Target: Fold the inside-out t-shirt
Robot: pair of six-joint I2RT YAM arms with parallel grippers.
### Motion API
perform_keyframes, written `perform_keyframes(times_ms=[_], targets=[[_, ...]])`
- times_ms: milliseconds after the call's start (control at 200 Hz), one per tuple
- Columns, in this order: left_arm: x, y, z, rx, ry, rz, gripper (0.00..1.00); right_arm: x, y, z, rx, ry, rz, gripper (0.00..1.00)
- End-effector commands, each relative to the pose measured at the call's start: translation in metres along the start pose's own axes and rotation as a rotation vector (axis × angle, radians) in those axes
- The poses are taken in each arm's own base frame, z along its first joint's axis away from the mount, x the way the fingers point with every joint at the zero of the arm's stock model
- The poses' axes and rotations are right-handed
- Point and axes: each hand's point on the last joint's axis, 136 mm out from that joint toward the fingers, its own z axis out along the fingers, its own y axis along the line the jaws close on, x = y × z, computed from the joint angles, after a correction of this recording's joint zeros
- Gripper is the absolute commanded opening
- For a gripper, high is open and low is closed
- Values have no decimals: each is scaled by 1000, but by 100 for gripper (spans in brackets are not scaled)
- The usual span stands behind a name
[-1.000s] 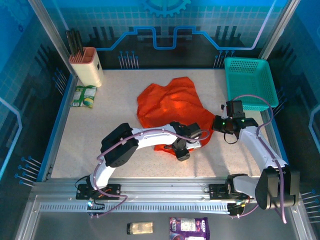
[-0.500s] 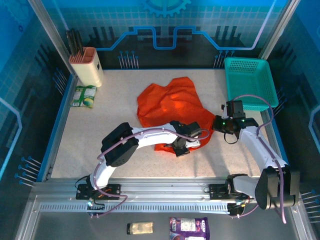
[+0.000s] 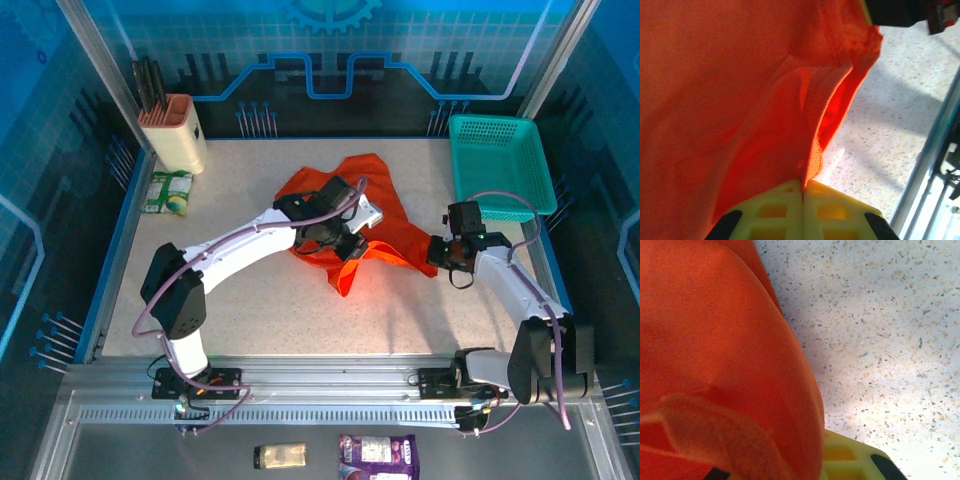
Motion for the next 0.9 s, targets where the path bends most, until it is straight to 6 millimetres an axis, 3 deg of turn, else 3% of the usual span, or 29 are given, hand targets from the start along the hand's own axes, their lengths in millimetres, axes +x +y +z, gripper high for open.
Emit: perform_keyframes(times_ms=[0, 220, 360, 500, 720, 896], targets=[[-6, -25, -7, 124, -5, -15, 1, -1, -1, -11, -3, -12, 17, 20], [8, -18, 15, 158, 38, -52, 0, 1, 4, -17, -26, -23, 18, 22], [17, -16, 28, 176, 62, -72, 4, 4, 6, -18, -34, -13, 12, 32], [21, -12, 34, 186, 65, -82, 0, 7, 12, -23, -52, -15, 9, 33], [25, -12, 40, 216, 79, -98, 9, 20, 24, -33, -76, 3, -17, 37], [31, -7, 50, 217, 94, -102, 9, 33, 35, -39, -87, 17, -34, 39]])
